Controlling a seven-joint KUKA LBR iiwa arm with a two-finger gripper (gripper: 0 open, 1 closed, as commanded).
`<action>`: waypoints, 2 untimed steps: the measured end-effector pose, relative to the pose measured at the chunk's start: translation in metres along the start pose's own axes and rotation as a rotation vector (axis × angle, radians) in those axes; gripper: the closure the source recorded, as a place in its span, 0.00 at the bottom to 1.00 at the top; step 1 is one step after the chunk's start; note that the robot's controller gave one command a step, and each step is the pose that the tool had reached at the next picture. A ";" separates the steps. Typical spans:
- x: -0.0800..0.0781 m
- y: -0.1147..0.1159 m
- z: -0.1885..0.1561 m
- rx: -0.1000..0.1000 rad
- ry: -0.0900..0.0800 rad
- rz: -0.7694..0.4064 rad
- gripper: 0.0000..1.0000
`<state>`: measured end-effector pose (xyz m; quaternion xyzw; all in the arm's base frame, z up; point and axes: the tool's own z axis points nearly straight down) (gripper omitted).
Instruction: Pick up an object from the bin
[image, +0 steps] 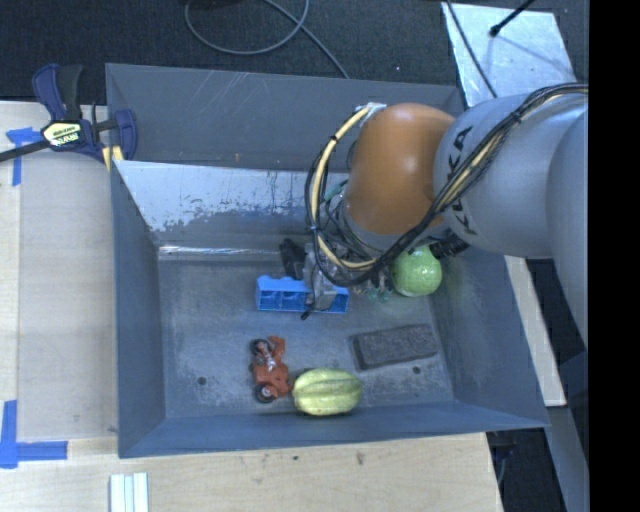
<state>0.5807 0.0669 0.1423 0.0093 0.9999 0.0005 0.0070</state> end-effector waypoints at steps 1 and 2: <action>0.007 0.001 0.029 0.002 0.011 0.160 1.00; 0.007 0.001 0.029 0.002 0.011 0.160 1.00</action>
Offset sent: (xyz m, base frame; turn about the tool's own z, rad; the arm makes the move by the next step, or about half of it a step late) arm 0.0000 0.0000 0.0000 0.0000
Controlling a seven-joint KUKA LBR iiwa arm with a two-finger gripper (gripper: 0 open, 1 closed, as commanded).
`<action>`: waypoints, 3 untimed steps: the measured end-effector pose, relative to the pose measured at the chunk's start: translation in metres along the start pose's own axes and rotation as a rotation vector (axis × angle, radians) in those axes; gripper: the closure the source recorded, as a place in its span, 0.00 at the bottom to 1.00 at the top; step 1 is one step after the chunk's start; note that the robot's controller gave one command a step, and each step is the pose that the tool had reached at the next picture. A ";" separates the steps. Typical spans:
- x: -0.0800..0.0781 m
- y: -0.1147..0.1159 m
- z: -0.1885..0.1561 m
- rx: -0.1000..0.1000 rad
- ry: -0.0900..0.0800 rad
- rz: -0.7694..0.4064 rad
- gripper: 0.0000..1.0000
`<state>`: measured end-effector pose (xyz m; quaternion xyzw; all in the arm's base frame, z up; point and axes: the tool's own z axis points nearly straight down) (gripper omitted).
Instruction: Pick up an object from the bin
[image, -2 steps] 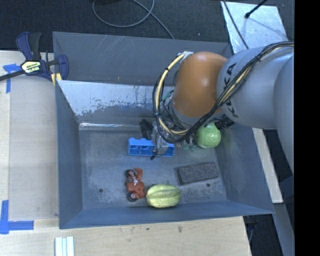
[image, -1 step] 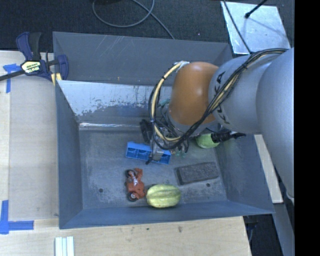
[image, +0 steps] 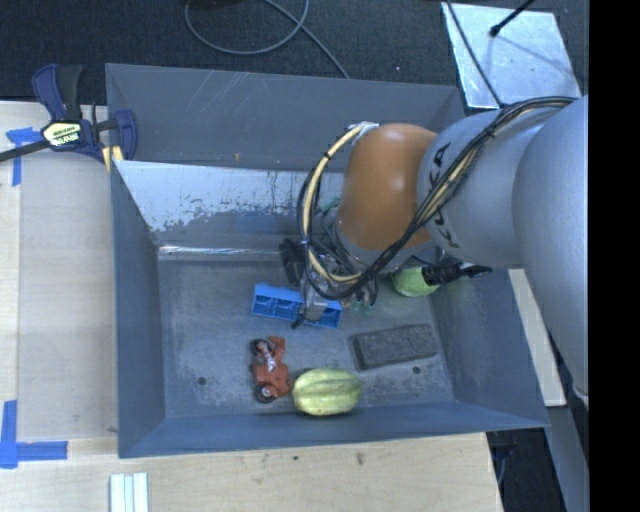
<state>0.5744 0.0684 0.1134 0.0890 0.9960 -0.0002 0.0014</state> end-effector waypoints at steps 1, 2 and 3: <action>0.003 -0.001 -0.117 -0.001 -0.002 -0.001 1.00; 0.003 -0.001 -0.117 0.000 -0.002 -0.001 1.00; 0.009 -0.006 -0.117 -0.001 -0.003 -0.029 1.00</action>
Offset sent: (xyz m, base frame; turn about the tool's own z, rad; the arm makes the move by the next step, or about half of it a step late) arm 0.0000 0.0000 0.0000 0.0000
